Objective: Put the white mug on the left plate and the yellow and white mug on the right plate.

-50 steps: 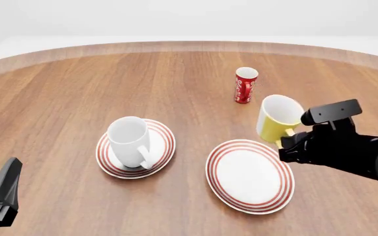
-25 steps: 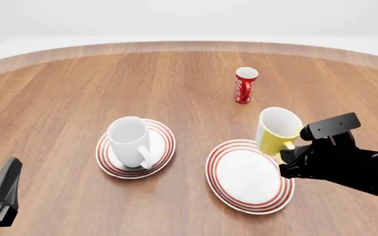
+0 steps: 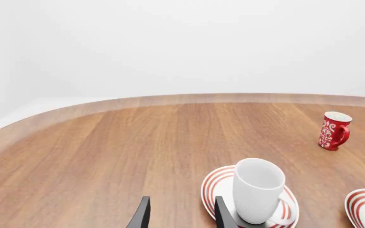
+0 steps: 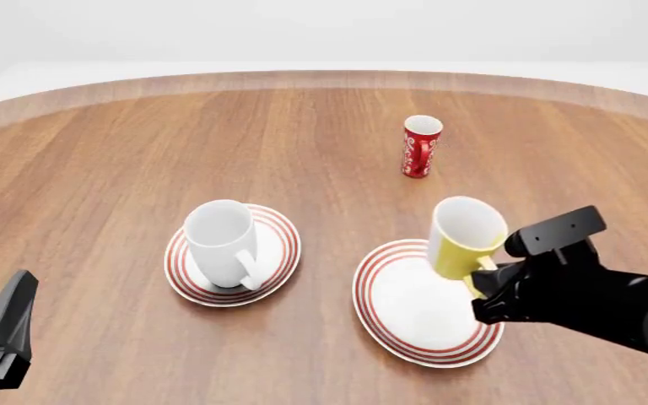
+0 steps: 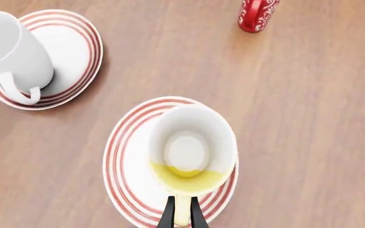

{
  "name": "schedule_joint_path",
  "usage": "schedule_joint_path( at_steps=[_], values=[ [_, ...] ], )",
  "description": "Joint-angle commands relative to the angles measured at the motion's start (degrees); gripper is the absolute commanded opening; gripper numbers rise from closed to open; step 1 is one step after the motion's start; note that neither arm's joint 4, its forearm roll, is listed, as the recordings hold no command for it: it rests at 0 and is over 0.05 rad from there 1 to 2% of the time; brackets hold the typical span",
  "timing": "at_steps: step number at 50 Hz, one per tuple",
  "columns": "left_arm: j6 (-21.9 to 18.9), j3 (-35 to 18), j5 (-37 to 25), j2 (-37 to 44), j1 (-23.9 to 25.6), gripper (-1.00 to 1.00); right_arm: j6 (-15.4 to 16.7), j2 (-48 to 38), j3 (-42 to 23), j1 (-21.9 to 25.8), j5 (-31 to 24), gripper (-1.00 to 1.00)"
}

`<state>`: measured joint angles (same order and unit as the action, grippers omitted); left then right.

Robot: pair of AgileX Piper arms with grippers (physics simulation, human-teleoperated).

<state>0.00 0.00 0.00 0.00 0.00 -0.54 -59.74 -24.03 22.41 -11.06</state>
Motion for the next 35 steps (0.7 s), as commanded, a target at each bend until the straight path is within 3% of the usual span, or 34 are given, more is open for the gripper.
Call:
schedule_joint_path(
  at_steps=[1,35],
  values=[
    [0.00,0.00,0.00,0.00,0.00,1.00,-0.55,-0.74,0.08,1.34,0.65,-1.00],
    [0.00,0.00,0.00,0.00,0.00,1.00,-0.62,-0.35,1.87,3.46,0.62,-1.00]
  ],
)
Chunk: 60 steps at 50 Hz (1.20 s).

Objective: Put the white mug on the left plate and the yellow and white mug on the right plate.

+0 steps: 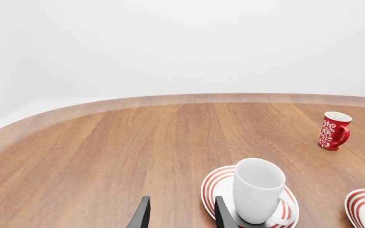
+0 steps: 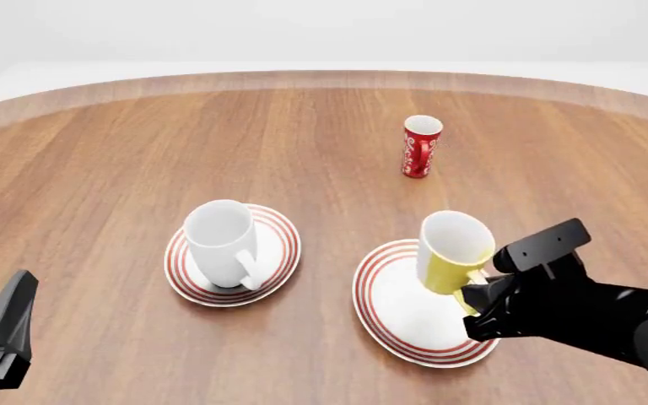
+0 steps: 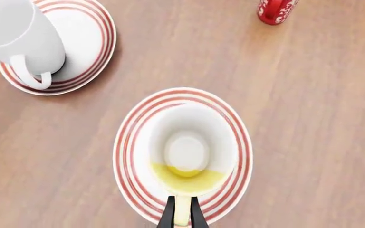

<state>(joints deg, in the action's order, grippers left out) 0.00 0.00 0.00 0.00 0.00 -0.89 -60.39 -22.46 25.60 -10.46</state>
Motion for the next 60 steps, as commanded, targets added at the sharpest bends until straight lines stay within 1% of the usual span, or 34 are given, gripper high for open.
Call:
schedule_joint_path(
  at_steps=[1,9,36,60],
  values=[
    [0.00,0.00,0.00,0.00,0.00,1.00,-0.30,0.24,0.32,0.35,0.08,-1.00],
    [0.00,0.00,0.00,0.00,0.00,1.00,-0.78,-0.98,0.61,1.11,0.91,-1.00],
    [0.00,0.00,0.00,0.00,0.00,1.00,-0.44,-5.98,-0.46,2.09,3.23,-1.00],
    [0.00,0.00,0.00,0.00,0.00,1.00,-0.92,-7.23,0.75,1.60,4.98,-1.00]
  ],
)
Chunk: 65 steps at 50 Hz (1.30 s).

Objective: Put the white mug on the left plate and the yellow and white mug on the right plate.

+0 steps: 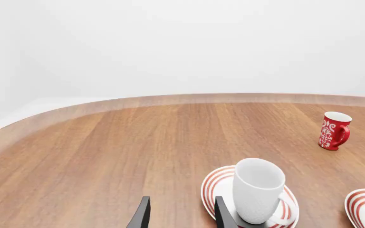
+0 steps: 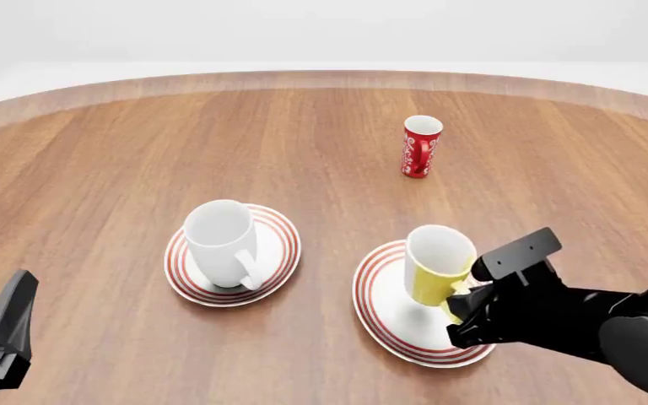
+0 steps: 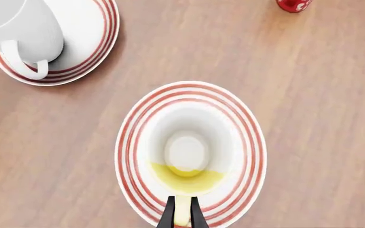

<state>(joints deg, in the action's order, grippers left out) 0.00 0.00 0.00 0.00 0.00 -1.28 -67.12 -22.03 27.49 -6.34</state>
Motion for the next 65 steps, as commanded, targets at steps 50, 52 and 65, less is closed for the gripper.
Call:
schedule_joint_path(
  at_steps=[50,52,65],
  values=[
    [0.00,0.00,0.00,0.00,0.00,1.00,-0.85,-1.76,0.58,-0.43,1.63,1.00],
    [0.00,0.00,0.00,0.00,0.00,1.00,-0.79,-1.55,0.53,-0.48,1.43,1.00],
    [0.00,0.00,0.00,0.00,0.00,1.00,0.12,2.95,-0.50,-1.18,-2.63,1.00]
  ],
)
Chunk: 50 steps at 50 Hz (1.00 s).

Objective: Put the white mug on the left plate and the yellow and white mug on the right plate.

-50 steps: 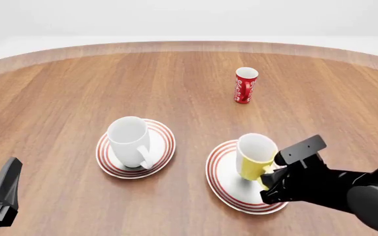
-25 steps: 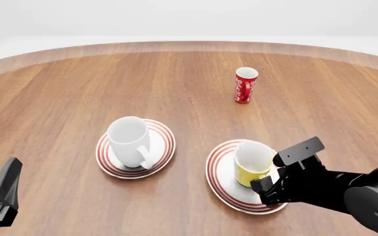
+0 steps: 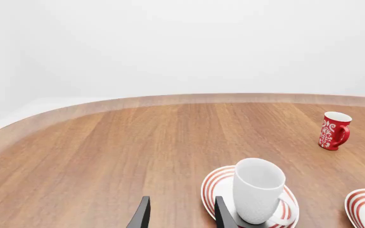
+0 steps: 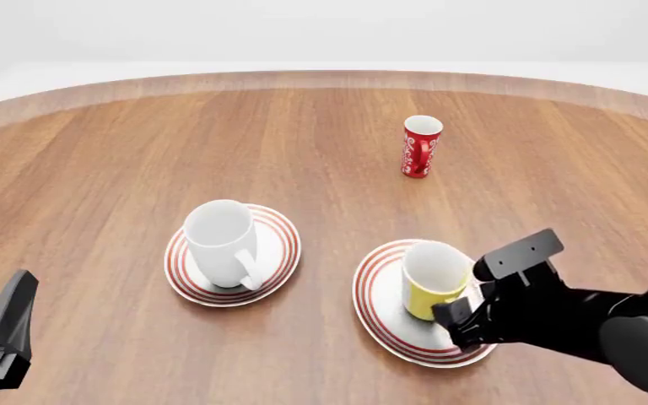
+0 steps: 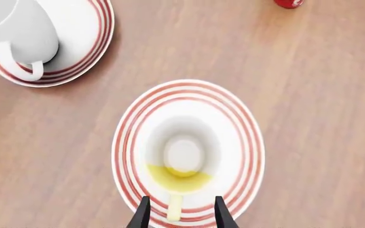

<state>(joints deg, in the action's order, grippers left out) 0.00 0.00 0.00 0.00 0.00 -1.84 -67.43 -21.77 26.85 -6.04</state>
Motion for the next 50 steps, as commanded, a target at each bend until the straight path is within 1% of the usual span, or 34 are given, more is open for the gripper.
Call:
schedule_joint_path(
  at_steps=[1,4,13,18,26,27,35,41,47,50],
  values=[
    [0.00,0.00,0.00,0.00,0.00,1.00,0.72,3.63,-0.82,-0.60,-3.24,1.00],
    [0.00,0.00,0.00,0.00,0.00,1.00,1.07,5.29,-0.98,-0.95,-4.63,1.00],
    [0.00,0.00,0.00,0.00,0.00,1.00,3.11,12.14,-2.82,-2.25,-11.02,1.00],
    [0.00,0.00,0.00,0.00,0.00,1.00,3.54,14.78,-3.80,-2.56,-13.38,1.00],
    [0.00,0.00,0.00,0.00,0.00,1.00,3.00,18.86,-9.40,-1.77,-18.20,1.00],
    [0.00,0.00,0.00,0.00,0.00,1.00,2.79,19.65,-11.40,-1.70,-19.41,1.00],
    [0.00,0.00,0.00,0.00,0.00,1.00,2.60,21.02,-17.41,-1.22,-22.20,1.00],
    [0.00,0.00,0.00,0.00,0.00,1.00,2.64,21.19,-21.06,-1.01,-23.14,1.00],
    [0.00,0.00,0.00,0.00,0.00,1.00,1.92,20.81,-24.57,-0.53,-23.02,1.00],
    [0.00,0.00,0.00,0.00,0.00,1.00,1.52,20.38,-24.95,-0.30,-22.24,1.00]
  ],
)
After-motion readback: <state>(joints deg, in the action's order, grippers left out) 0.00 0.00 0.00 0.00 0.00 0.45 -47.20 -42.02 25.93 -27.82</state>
